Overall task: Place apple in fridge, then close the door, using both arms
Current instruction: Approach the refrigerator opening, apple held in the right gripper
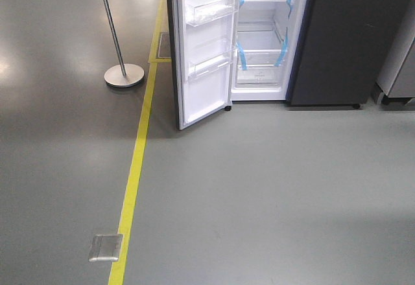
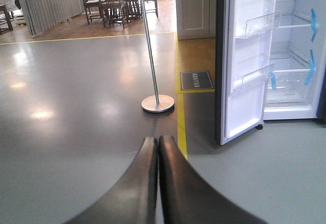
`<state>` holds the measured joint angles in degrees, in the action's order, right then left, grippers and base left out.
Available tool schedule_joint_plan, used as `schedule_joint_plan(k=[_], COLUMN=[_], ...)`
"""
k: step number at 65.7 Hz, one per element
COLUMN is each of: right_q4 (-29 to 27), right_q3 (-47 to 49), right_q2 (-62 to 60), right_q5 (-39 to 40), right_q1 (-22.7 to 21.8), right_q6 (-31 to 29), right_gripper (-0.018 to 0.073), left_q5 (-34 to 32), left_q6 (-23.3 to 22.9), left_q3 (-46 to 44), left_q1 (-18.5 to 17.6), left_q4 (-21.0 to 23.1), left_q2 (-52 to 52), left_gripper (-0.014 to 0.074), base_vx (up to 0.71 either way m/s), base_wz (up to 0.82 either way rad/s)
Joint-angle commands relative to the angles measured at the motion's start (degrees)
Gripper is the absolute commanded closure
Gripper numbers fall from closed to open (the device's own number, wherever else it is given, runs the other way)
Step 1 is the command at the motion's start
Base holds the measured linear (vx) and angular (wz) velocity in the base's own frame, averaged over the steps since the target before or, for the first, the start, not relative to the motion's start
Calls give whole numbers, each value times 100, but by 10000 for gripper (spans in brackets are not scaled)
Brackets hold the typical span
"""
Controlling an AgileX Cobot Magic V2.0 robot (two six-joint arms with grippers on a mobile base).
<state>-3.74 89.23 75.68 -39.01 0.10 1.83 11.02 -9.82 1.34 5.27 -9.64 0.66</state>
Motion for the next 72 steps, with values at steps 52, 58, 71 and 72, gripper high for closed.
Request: schedule_joint_plan(k=[52, 58, 71, 72], right_q4=[20, 20, 20, 20], right_q3=[186, 186, 186, 186], right_q2=[-160, -160, -160, -160], right_q5=[468, 468, 468, 468], right_q1=[-10, -10, -10, -10], right_q6=[-51, -51, -51, -51], right_gripper=[363, 363, 363, 363], left_q5=[-386, -386, -386, -386], left_q6=[3, 3, 3, 3], left_q3=[-96, -96, -96, -96], left_q1=[-29, -29, -29, -29], left_q4=[48, 48, 48, 48], left_q2=[84, 84, 84, 84], left_gripper=[602, 602, 602, 602], base_vx=[24, 20, 19, 18], base_wz=[3, -7, -8, -6])
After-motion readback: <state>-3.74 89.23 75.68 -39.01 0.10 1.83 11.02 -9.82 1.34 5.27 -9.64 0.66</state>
